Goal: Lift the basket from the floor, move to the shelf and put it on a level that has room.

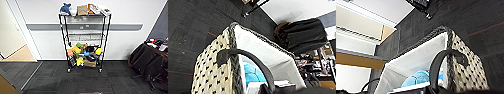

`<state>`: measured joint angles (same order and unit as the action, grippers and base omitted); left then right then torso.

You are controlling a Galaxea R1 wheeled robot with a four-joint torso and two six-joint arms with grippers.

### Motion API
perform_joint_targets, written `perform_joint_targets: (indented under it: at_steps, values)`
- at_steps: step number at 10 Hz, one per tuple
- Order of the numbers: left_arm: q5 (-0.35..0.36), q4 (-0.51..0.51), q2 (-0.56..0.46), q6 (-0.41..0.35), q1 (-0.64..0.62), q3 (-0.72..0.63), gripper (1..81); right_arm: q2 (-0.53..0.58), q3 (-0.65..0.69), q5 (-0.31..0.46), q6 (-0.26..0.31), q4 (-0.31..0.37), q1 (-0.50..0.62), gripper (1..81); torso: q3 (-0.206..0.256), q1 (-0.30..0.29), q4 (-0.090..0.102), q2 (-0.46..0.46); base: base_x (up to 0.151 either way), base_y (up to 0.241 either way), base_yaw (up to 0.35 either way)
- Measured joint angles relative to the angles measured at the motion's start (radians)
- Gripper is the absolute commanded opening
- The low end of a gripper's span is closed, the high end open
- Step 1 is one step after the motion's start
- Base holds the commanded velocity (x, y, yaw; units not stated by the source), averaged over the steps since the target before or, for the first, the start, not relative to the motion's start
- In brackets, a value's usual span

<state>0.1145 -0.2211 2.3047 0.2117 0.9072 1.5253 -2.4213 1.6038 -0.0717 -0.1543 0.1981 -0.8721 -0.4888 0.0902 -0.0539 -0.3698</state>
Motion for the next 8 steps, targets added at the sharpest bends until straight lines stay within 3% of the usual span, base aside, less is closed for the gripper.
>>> perform_joint_targets:
  at_steps: [3, 8]
  values:
    - [0.000, 0.002, 0.000, 0.000, -0.003, 0.000, 1.0, 0.000, 0.000, -0.007, 0.000, 0.000, -0.004, 1.0, 0.000, -0.064, 0.000, 0.103, 0.000, 0.000, 0.000]
    - [0.014, 0.008, 0.003, -0.001, -0.034, 0.000, 1.0, -0.001, 0.000, -0.021, 0.000, 0.000, 0.012, 1.0, -0.002, -0.080, 0.000, 0.245, 0.000, 0.000, 0.000]
